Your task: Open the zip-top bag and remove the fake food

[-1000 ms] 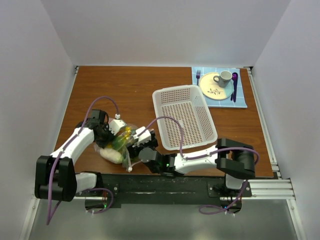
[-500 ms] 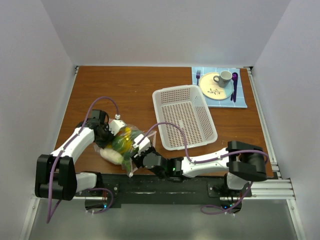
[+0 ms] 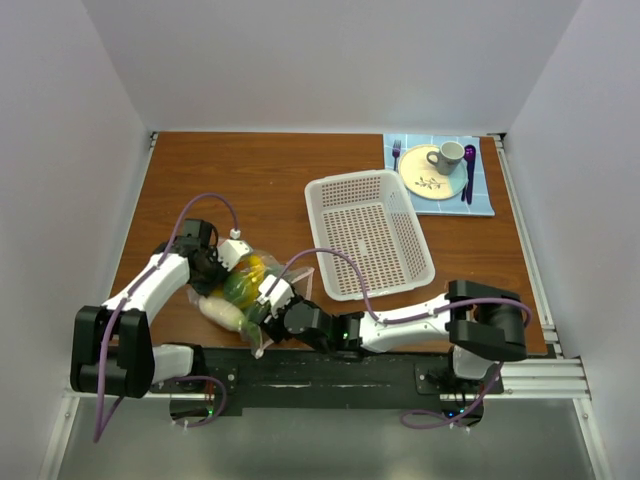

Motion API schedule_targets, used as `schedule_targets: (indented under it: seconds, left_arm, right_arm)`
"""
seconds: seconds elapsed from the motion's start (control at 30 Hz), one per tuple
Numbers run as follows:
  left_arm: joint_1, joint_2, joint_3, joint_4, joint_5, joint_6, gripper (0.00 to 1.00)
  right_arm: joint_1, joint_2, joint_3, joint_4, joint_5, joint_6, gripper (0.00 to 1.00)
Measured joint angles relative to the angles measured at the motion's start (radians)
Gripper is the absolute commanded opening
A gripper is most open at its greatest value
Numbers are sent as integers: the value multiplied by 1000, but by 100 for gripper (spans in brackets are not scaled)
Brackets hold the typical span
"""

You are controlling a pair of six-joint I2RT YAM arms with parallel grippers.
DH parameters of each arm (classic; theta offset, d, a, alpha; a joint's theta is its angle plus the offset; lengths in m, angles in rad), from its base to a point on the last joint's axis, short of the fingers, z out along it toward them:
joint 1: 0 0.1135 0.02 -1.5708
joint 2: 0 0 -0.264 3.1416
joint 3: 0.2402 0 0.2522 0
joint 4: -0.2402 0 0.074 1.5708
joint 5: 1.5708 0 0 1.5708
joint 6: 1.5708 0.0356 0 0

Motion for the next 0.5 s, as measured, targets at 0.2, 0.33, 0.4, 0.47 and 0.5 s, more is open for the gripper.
schedule_targets:
  seconds: [0.2,0.33,0.4,0.47,0.5]
  left_arm:
    - [0,3,0,6,-13,17,0]
    - [-3,19,10,7,-21,25,0]
    - [-4,28,18,8,-22,24,0]
    - [-4,34,22,8,-23,25,0]
    - [-4,35,24,8,-23,24,0]
  right_arm:
    - [-32,52,0,1,-93,-20,64]
    - [-51,79,0,1,-138,-35,63]
    - [-62,93,0,1,-165,-41,58]
    - [-75,113,6,-1,-187,-45,53]
    - [-82,124,11,-2,-199,-45,43]
